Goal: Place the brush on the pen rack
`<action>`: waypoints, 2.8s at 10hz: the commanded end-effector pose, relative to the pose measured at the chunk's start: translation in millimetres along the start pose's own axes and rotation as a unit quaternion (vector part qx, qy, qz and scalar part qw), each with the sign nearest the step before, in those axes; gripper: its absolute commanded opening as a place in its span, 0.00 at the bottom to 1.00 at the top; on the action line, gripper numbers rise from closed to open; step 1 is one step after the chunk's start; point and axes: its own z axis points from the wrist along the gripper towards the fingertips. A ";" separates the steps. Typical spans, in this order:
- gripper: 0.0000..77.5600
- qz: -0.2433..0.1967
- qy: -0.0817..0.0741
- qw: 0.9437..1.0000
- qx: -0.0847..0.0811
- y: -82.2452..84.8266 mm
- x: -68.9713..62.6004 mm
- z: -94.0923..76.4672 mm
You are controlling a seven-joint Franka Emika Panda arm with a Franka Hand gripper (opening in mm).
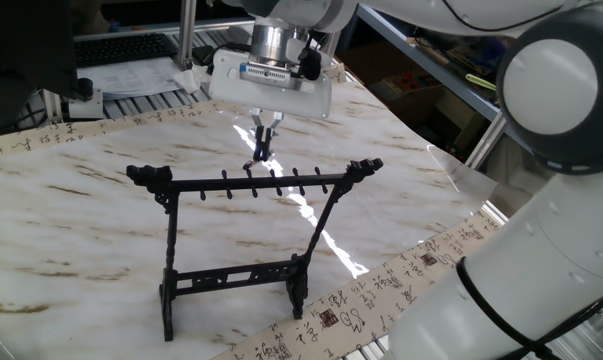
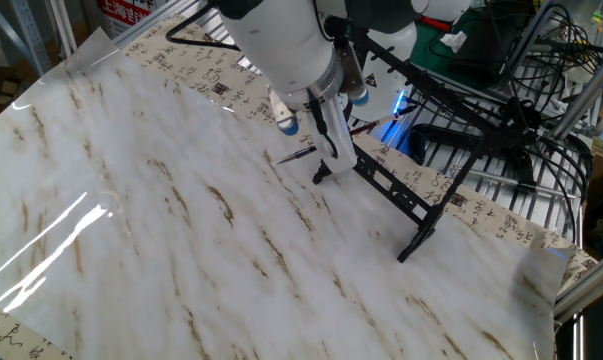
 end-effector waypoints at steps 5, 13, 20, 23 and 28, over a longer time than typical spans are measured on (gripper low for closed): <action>0.01 -0.031 -0.026 0.999 0.019 -2.0 7.6 1.1; 0.01 -0.038 -0.058 0.997 0.017 0.1 9.6 -0.6; 0.01 -0.020 -0.053 0.998 0.019 -0.3 12.3 -0.9; 0.01 -0.020 -0.040 0.999 0.016 1.0 11.4 -2.2; 0.01 -0.021 -0.039 0.999 0.008 -2.0 14.3 3.2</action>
